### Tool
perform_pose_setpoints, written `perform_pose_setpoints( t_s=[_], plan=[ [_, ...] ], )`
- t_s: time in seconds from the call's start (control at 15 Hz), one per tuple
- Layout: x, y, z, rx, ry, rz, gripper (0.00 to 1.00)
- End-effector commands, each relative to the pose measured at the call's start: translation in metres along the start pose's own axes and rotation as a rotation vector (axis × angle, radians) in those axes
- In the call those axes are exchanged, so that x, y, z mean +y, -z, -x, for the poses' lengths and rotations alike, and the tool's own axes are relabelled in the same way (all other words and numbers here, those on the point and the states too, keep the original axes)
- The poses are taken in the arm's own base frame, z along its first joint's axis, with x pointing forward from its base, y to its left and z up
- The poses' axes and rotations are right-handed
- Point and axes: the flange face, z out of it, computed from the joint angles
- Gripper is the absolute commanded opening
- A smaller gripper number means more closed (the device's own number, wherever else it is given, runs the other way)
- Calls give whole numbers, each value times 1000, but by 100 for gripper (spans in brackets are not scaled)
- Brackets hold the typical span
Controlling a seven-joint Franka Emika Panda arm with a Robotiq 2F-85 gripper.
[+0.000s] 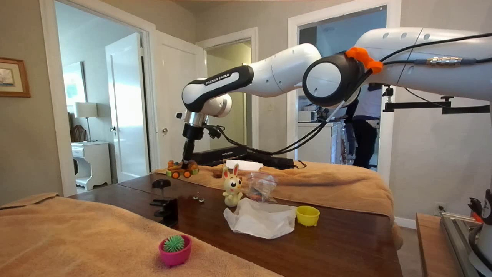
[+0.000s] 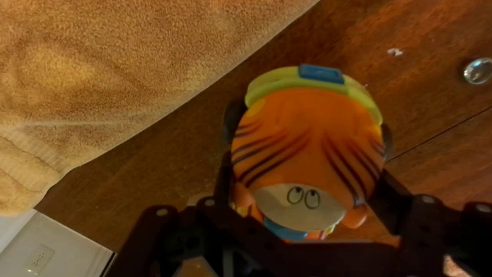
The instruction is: Move the toy car to the left then forward
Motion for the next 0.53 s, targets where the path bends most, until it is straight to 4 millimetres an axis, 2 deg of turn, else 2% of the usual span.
perform_pose_setpoints(
  t_s=[0.0, 0.47],
  plan=[
    [-4, -11, 1, -38, -13, 41, 61],
    [-15, -28, 3, -47, -3, 40, 61]
  ],
)
